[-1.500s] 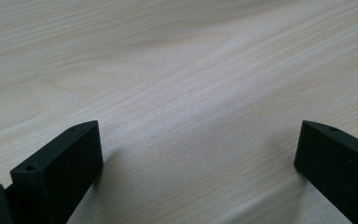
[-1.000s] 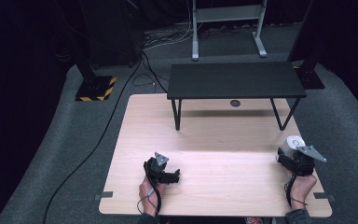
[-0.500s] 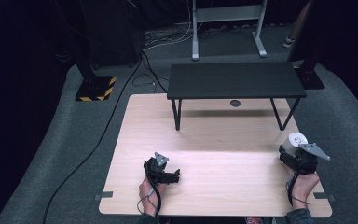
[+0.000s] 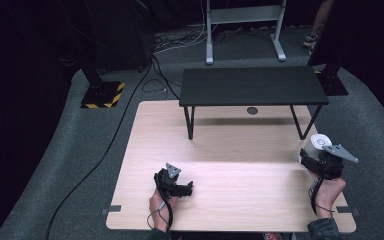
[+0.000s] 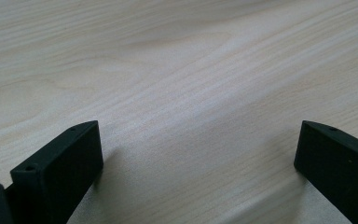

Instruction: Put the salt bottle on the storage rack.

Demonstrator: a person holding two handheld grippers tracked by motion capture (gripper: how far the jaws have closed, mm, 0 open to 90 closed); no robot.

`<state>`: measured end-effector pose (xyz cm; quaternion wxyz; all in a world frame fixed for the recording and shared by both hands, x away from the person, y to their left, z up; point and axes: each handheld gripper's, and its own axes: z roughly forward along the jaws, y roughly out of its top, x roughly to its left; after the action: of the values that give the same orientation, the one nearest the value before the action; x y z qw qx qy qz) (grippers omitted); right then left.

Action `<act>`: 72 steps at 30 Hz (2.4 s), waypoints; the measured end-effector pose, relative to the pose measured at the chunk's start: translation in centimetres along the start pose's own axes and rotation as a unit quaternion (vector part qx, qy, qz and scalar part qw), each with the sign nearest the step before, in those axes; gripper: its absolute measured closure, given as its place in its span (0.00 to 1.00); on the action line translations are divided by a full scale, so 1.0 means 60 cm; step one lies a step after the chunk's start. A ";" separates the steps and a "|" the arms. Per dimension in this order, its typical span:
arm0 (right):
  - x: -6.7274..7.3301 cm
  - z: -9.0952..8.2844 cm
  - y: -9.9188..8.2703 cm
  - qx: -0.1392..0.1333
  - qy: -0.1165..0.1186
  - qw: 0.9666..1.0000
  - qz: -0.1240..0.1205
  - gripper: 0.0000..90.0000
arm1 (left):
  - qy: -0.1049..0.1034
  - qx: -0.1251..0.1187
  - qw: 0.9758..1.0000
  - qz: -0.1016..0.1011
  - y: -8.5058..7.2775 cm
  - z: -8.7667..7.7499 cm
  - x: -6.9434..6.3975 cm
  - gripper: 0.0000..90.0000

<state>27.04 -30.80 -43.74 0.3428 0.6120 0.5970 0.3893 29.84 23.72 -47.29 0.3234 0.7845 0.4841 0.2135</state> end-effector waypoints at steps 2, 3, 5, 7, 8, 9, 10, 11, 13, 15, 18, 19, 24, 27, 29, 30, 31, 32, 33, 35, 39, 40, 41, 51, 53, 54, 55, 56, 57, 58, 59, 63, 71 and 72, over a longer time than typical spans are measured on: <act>0.001 -0.002 0.008 -0.002 0.000 1.000 -0.002 0.32 | 0.000 0.000 1.000 0.000 0.000 0.000 0.000 0.00; 0.001 -0.003 0.013 -0.003 0.000 1.000 -0.002 0.32 | 0.000 0.000 1.000 0.000 0.000 0.000 0.000 0.00; 0.001 -0.006 0.021 -0.006 0.002 1.000 -0.004 0.32 | 0.000 0.000 1.000 0.000 0.000 0.000 0.000 0.00; 0.001 -0.008 0.029 -0.007 0.004 1.000 -0.006 0.32 | 0.000 0.000 1.000 0.000 0.000 0.000 0.000 0.00; 0.001 -0.008 0.029 -0.007 0.004 1.000 -0.006 0.32 | 0.000 0.000 1.000 0.000 0.000 0.000 0.000 0.00; 0.002 -0.009 0.038 -0.009 0.005 1.000 -0.008 0.32 | 0.000 0.000 1.000 0.000 0.000 0.000 0.000 0.00; 0.003 -0.010 0.042 -0.010 0.006 1.000 -0.009 0.32 | 0.000 0.000 1.000 0.000 0.000 0.000 0.000 0.00; 0.003 -0.011 0.046 -0.010 0.006 1.000 -0.011 0.32 | 0.000 0.000 1.000 0.000 0.000 0.000 0.000 0.00; 0.004 -0.012 0.054 -0.011 0.008 1.000 -0.012 0.32 | 0.000 0.000 1.000 0.000 0.000 0.000 0.000 0.00; 0.005 -0.013 0.062 -0.012 0.010 1.000 -0.013 0.32 | 0.000 0.000 1.000 0.000 0.000 0.000 0.000 0.00; 0.007 -0.016 0.075 -0.015 0.013 1.000 -0.018 0.32 | 0.000 0.000 1.000 0.000 0.000 0.000 0.000 0.00; 0.007 -0.017 0.080 -0.016 0.014 1.000 -0.018 0.32 | 0.000 0.000 1.000 0.000 0.000 0.000 0.000 0.00; 0.009 -0.022 0.105 -0.019 0.019 0.999 -0.023 0.32 | 0.000 0.000 1.000 -0.001 0.000 0.000 0.000 0.00; 0.010 -0.025 0.120 -0.021 0.023 0.999 -0.026 0.32 | -0.001 0.000 1.000 -0.001 0.000 0.000 0.001 0.00; 0.011 -0.026 0.124 -0.022 0.024 0.999 -0.028 0.32 | -0.001 0.000 1.000 0.000 0.000 0.000 0.001 0.00; 0.013 -0.027 0.134 -0.023 0.026 0.999 -0.029 0.32 | -0.001 0.000 1.000 -0.001 0.000 0.000 0.001 0.00; 0.013 -0.027 0.138 -0.023 0.027 0.999 -0.030 0.32 | -0.001 0.000 1.000 -0.001 0.000 0.000 0.001 0.00; 0.014 -0.028 0.143 -0.024 0.028 0.999 -0.031 0.32 | -0.001 0.000 1.000 -0.001 0.000 0.000 0.001 0.00; 0.015 -0.028 0.147 -0.023 0.029 0.999 -0.032 0.32 | -0.001 0.000 1.000 -0.001 0.000 0.000 0.001 0.00; 0.016 -0.029 0.156 -0.023 0.032 0.999 -0.035 0.32 | -0.001 0.000 1.000 -0.001 0.000 0.000 0.001 0.00; 0.017 -0.029 0.172 -0.022 0.040 0.998 -0.040 0.32 | -0.001 0.000 1.000 -0.001 0.000 0.000 0.001 0.00; 0.019 -0.029 0.175 -0.022 0.041 0.998 -0.041 0.32 | -0.001 0.000 1.000 -0.001 0.000 0.000 0.001 0.00; 0.021 -0.030 0.178 -0.023 0.041 0.998 -0.042 0.32 | -0.001 0.000 1.000 -0.001 0.000 0.000 0.001 0.00; 0.031 -0.025 0.206 -0.026 0.047 0.997 -0.051 0.32 | -0.001 0.000 1.000 -0.001 0.000 0.000 0.001 0.00; 0.032 -0.024 0.213 -0.026 0.050 0.997 -0.051 0.32 | -0.001 0.000 1.000 -0.001 0.000 0.000 0.001 0.00; 0.033 -0.023 0.216 -0.026 0.050 0.997 -0.051 0.32 | -0.001 0.000 1.000 -0.001 0.000 0.000 0.001 0.00; 0.034 -0.022 0.217 -0.027 0.050 0.997 -0.051 0.32 | -0.001 0.000 1.000 -0.001 0.000 0.000 0.001 0.00; 0.035 -0.022 0.220 -0.027 0.051 0.997 -0.051 0.32 | -0.001 0.000 1.000 -0.001 0.000 0.000 0.001 0.00; 0.037 -0.021 0.224 -0.027 0.051 0.997 -0.051 0.32 | -0.001 0.000 1.000 -0.001 0.000 0.000 0.001 0.00; 0.039 -0.020 0.227 -0.027 0.051 0.997 -0.052 0.32 | -0.001 0.000 1.000 -0.001 0.000 0.000 0.001 0.00; 0.040 -0.020 0.229 -0.027 0.052 0.997 -0.053 0.32 | -0.001 0.000 1.000 -0.001 0.000 0.000 0.001 0.00; 0.048 -0.018 0.241 -0.030 0.054 0.996 -0.058 0.32 | -0.001 0.000 1.000 -0.001 0.000 0.000 0.001 0.00; 0.063 -0.011 0.268 -0.036 0.062 0.996 -0.059 0.32 | -0.001 0.000 1.000 -0.001 0.000 0.000 0.001 0.00; 0.064 -0.010 0.270 -0.036 0.063 0.996 -0.059 0.32 | -0.001 0.000 1.000 -0.001 0.000 0.000 0.001 0.00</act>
<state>33.97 -27.82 -28.89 0.3493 0.5371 0.6380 0.4273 29.87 23.75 -47.28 0.3237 0.7844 0.4845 0.2125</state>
